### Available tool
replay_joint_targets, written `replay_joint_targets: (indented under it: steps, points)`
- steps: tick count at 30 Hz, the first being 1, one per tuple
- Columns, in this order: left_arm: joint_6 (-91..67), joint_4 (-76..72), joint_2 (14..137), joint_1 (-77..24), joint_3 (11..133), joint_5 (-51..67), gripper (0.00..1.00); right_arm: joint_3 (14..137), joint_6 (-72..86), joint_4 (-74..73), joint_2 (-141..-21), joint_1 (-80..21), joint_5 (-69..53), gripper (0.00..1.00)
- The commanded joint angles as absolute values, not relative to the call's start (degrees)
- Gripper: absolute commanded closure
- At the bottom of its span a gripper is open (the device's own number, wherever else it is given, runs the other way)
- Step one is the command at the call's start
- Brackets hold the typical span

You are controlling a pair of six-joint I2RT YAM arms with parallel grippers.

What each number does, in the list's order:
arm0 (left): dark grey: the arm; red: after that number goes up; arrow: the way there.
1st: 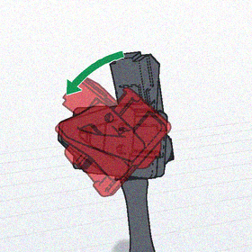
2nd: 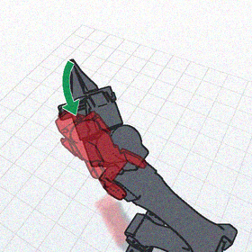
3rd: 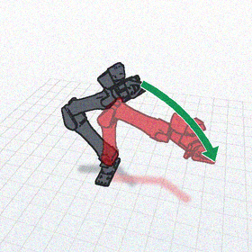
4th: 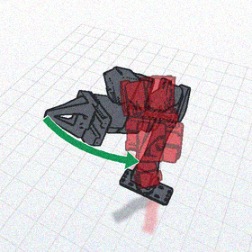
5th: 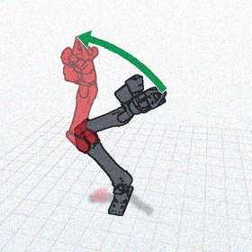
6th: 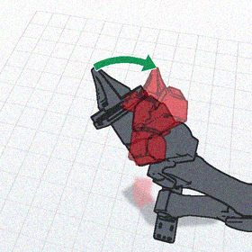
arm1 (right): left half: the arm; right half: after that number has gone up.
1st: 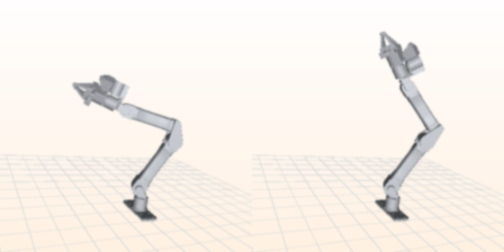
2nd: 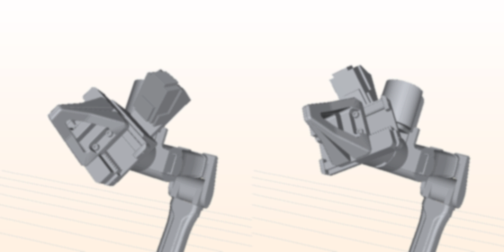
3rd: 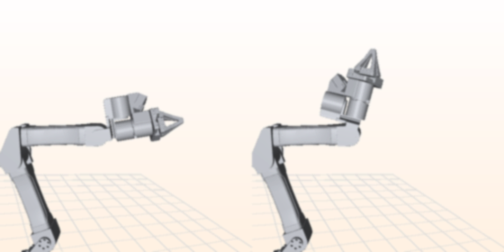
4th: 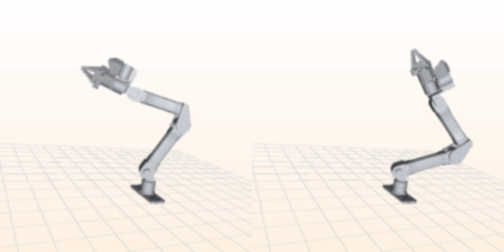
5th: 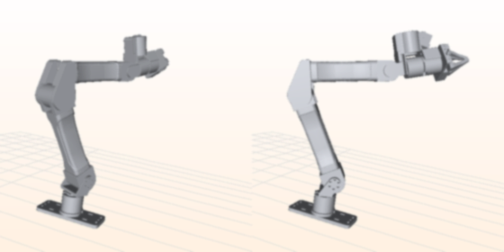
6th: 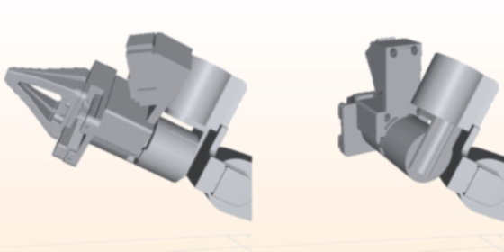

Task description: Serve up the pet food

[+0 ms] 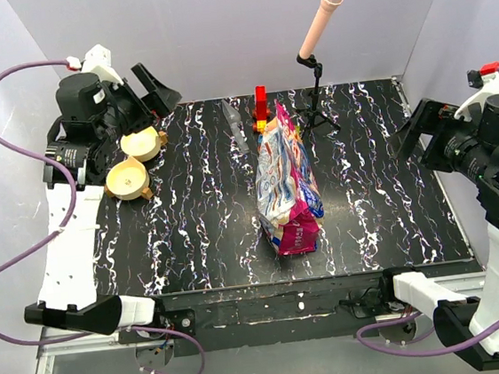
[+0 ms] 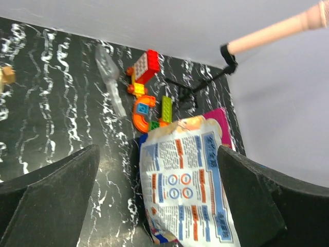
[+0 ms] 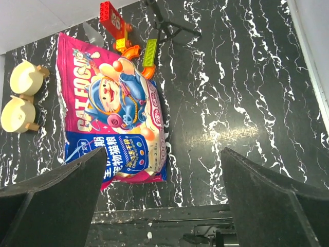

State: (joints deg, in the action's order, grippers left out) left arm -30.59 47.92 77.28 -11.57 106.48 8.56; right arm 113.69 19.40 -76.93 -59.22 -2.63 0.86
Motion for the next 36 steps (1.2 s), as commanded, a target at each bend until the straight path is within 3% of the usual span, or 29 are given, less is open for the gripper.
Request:
replay_joint_targets:
  steps: [1, 9, 15, 21, 25, 30, 36]
  points:
    - [-31.36, 49.48, 78.92, -15.89, 107.67, 14.59, 0.02, 113.38, 21.0, -76.03, -60.2, -2.37, -2.1, 0.02]
    - [-38.75, 49.04, 83.84, -38.74, 105.99, 6.07, 0.05, 101.36, 30.57, -61.45, -56.96, -2.2, -19.84, 0.02]
    - [-40.7, 50.18, 88.32, -45.61, 109.06, 3.17, 0.15, 95.28, 33.13, -56.78, -59.49, -2.28, -32.68, 0.05]
    - [-40.17, 51.5, 90.87, -47.37, 109.42, 0.79, 0.25, 96.76, 31.99, -60.11, -64.85, -10.79, -24.45, 0.23]
    - [-39.11, 53.86, 95.7, -47.37, 115.03, -1.56, 0.38, 98.61, 32.43, -59.85, -68.02, -17.04, -19.88, 0.44]
    - [-38.85, 59.23, 101.95, -47.37, 122.6, -3.86, 0.52, 102.12, 31.64, -61.69, -71.89, -20.47, -15.65, 0.6]
    - [-39.37, 61.08, 104.23, -47.37, 124.98, -4.48, 0.57, 104.85, 30.24, -62.84, -75.14, -22.32, -12.75, 0.64]
